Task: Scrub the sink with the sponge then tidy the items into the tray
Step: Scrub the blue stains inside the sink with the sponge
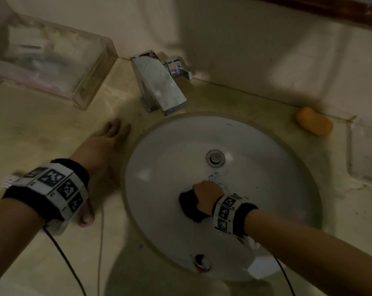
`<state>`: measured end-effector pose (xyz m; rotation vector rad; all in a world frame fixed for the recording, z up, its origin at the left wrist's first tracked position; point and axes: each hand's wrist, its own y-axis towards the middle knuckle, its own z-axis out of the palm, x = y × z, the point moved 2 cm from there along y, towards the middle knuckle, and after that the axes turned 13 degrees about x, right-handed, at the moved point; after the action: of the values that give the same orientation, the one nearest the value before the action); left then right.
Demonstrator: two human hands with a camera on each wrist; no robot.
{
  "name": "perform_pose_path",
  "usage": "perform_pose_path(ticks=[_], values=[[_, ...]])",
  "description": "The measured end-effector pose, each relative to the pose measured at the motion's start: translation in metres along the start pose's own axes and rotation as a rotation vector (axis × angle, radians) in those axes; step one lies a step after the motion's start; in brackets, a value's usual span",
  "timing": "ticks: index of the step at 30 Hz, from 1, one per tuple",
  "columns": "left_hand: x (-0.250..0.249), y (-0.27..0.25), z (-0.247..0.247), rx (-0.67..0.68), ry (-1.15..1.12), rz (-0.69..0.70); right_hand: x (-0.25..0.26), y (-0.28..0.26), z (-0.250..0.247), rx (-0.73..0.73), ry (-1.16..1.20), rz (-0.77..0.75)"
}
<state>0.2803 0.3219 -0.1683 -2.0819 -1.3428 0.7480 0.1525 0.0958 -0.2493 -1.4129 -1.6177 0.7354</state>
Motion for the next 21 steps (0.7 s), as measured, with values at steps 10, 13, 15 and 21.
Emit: perform_pose_path(ticks=[10, 13, 15, 21], values=[[-0.006, -0.005, -0.005, 0.049, -0.005, -0.02, -0.008, -0.005, -0.002, 0.149, 0.008, -0.17], [-0.006, -0.005, -0.005, 0.046, -0.005, -0.029, 0.001, -0.009, 0.017, 0.31, -0.13, -0.151], [-0.006, -0.005, -0.005, 0.052, -0.003, -0.033, -0.008, -0.004, 0.009, 0.21, -0.116, -0.104], [-0.002, -0.003, -0.002, 0.025, -0.019, 0.002, -0.04, 0.009, -0.046, -0.109, 0.078, 0.118]])
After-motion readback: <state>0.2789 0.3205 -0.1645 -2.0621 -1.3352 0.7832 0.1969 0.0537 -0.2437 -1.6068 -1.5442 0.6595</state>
